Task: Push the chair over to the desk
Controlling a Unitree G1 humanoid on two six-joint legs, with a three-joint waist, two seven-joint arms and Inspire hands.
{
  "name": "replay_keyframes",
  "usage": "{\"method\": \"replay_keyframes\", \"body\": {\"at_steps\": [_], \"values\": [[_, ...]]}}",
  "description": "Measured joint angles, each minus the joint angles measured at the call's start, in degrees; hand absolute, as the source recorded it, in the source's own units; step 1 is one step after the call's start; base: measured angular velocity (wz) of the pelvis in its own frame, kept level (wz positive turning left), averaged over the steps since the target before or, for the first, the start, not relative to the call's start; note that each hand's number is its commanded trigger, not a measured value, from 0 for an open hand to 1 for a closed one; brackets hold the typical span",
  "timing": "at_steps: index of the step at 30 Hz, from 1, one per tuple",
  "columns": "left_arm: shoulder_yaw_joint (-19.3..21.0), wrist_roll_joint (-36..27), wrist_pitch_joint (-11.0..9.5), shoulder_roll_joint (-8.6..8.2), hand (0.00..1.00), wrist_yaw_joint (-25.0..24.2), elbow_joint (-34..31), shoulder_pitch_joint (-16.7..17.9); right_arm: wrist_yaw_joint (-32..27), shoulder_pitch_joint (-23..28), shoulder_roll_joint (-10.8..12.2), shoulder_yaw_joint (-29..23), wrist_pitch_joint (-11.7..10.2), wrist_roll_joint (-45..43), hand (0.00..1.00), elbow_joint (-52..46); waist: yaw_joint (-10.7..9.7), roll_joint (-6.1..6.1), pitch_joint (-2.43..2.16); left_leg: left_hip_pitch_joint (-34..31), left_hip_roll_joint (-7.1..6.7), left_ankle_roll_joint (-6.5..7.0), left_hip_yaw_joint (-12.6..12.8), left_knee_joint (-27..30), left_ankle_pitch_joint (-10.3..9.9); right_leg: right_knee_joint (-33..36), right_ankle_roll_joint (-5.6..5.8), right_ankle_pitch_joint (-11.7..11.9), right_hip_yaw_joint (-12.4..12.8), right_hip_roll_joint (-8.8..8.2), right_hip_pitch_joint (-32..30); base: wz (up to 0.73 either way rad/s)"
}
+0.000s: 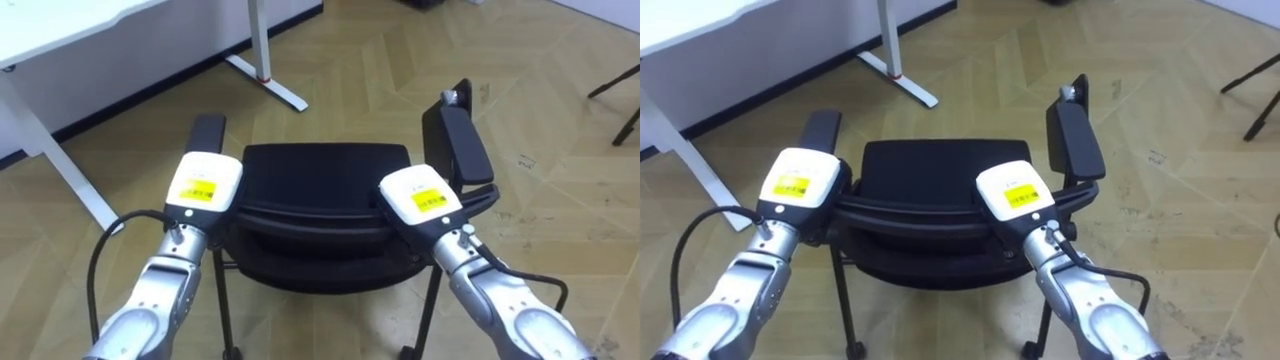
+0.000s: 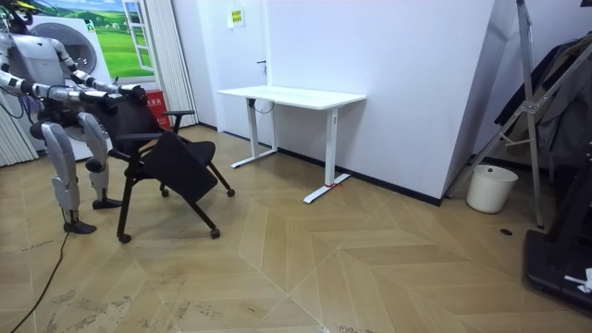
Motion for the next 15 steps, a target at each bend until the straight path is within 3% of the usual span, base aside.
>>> {"method": "replay_keyframes", "body": {"at_steps": [2,4,7,9,10,11,12,13,14,15], "values": [[0.1,0.0,-1.5,-0.25,1.0,0.1,3.0,-1.7,-0.6,-1.0,0.3,0.0,-1.0,0.4,1.0,2.3,0.5,-0.63,0.38,-2.0,0.98,-0.38,0.0,5.2,-0.5,2.7,-0.82,-1.8,-1.0,0.03,-0.7,0.18],[0.2,-0.1,-1.7,-0.48,1.0,0.1,4.7,-2.8,-0.8,-1.8,0.8,0.0,-1.9,0.2,1.0,3.8,0.4,-1.05,0.45,-4.4,1.83,-0.4,0.0,10.0,-0.6,4.6,-1.51,-3.8,-1.8,0.16,-1.2,0.29],[0.2,-0.1,-1.7,-0.7,1.0,1.0,5.9,-2.7,-1.1,-1.2,1.2,0.0,-2.7,-0.2,1.0,4.2,0.1,-0.6,0.2,-7.7,4.11,-0.34,-0.3,17.3,-0.5,6.5,-2.91,-5.5,-3.3,1.31,-0.9,0.3],[0.6,-0.2,-1.7,-1.27,1.0,1.8,6.8,-2.2,-1.1,-0.7,1.4,0.0,-3.1,-0.4,1.0,4.2,0.1,-0.72,0.72,-11.2,5.26,0.48,-1.3,23.7,0.6,7.2,-3.83,-6.3,-3.8,1.49,0.6,0.25],[1.5,-0.8,-1.8,-2.15,1.0,2.4,7.7,-1.9,-1.2,-0.2,1.2,0.0,-3.3,-0.3,1.0,4.0,0.1,-0.51,0.54,-13.3,3.94,0.78,-2.1,23.2,-0.4,7.8,-4.52,-7.5,-4.0,1.2,0.9,0.25],[1.2,-1.9,-1.8,-2.44,1.0,2.7,7.8,-2.1,-1.6,0.0,0.5,0.0,-3.8,0.0,1.0,3.5,-0.2,-0.46,0.56,-15.8,2.24,0.77,-1.5,19.8,-0.2,8.6,-4.08,-8.3,-3.8,0.65,0.4,0.13],[1.2,-2.1,-1.8,-2.38,1.0,2.7,7.7,-2.1,-1.7,0.1,0.0,0.1,-4.1,0.0,1.0,3.2,-0.1,-0.33,0.61,-16.8,1.4,0.53,-1.0,17.3,0.2,8.7,-3.73,-8.6,-3.6,0.48,0.1,-0.2],[1.2,-2.3,-2.1,-2.19,1.0,2.8,7.6,-1.5,-2.1,0.4,-0.5,0.1,-5.0,-0.2,1.0,3.1,0.8,-0.03,0.53,-17.8,0.48,0.38,0.4,10.7,1.4,8.5,-3.43,-8.8,-3.0,0.41,0.3,-0.48],[1.3,-2.2,-2.3,-2.14,1.0,2.9,7.4,-1.3,-3.0,0.8,-0.7,0.1,-5.5,-0.3,1.0,3.1,1.8,0.38,0.51,-18.0,0.4,0.84,0.8,4.9,3.0,8.5,-3.23,-9.3,-3.1,0.47,0.9,-0.49],[1.6,-2.2,-2.3,-2.07,1.0,2.9,7.2,-1.2,-3.4,0.9,-0.6,0.1,-5.8,-0.6,1.0,3.2,2.1,0.48,0.44,-18.3,0.6,1.11,0.8,3.3,3.6,8.5,-2.97,-9.6,-3.3,0.5,1.1,-0.37]]}}
